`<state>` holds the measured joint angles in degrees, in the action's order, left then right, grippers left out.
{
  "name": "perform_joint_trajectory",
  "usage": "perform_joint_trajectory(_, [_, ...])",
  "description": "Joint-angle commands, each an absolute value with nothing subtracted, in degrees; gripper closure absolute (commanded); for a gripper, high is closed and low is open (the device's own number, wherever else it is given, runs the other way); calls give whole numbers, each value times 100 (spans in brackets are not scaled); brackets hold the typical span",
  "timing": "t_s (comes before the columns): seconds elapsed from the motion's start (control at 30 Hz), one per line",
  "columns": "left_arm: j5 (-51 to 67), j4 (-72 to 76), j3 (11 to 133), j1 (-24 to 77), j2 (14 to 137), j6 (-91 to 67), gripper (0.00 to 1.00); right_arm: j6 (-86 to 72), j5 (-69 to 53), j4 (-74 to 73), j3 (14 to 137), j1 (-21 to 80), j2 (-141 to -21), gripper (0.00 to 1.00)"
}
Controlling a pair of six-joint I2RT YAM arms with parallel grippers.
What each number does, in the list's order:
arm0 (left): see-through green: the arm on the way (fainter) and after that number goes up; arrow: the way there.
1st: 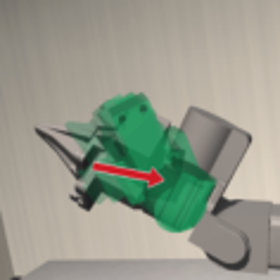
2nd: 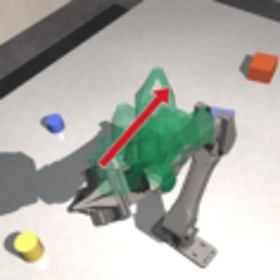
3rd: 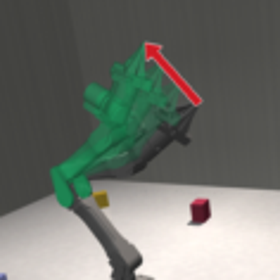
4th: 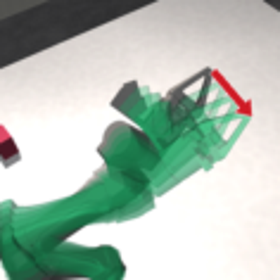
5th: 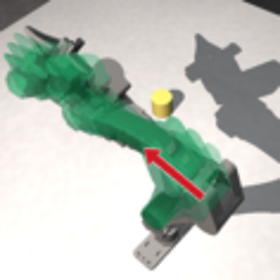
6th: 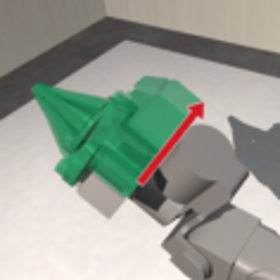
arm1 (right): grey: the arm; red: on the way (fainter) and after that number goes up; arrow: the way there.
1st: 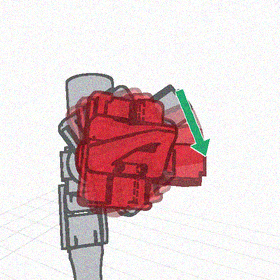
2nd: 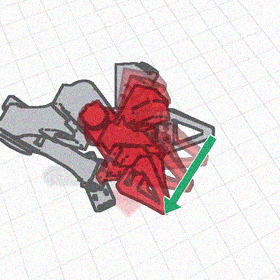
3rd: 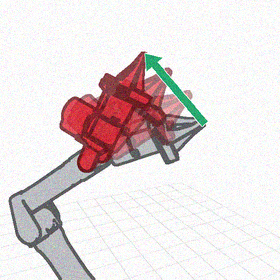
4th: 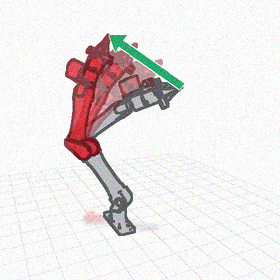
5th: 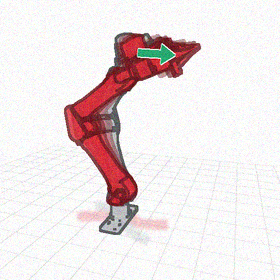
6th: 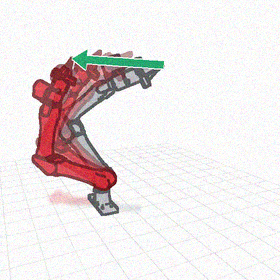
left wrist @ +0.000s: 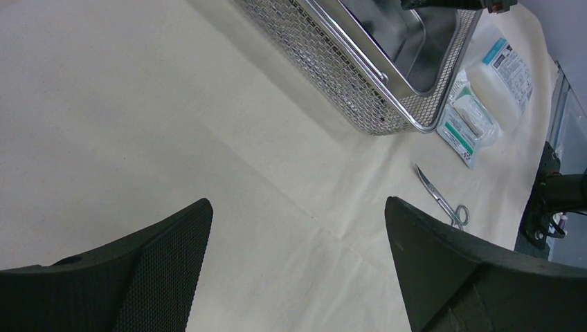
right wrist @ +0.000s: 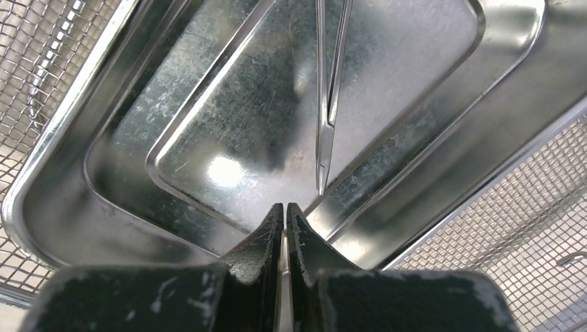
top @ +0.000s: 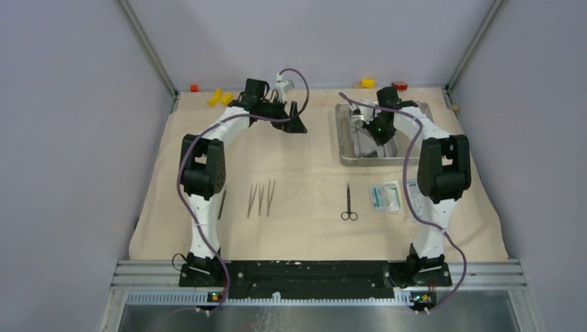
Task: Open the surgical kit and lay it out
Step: Adjust the medical item in the container.
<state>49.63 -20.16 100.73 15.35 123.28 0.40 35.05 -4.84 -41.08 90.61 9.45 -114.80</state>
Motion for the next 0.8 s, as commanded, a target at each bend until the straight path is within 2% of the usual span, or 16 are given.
perform_joint_trajectory(0.0, [5076,-1929,10301,1503,12165,16,1,3414,-570,-3791,9044,908,-11507,96])
perform_joint_trajectory(0.47, [5071,-1952,10276,1496,12195,51,1,3458,-378,-3820,9325,848,-12059,98])
perform_joint_trajectory(0.77, [5088,-1916,10273,1485,12232,43,1,3447,273,-3769,9824,837,-12574,100])
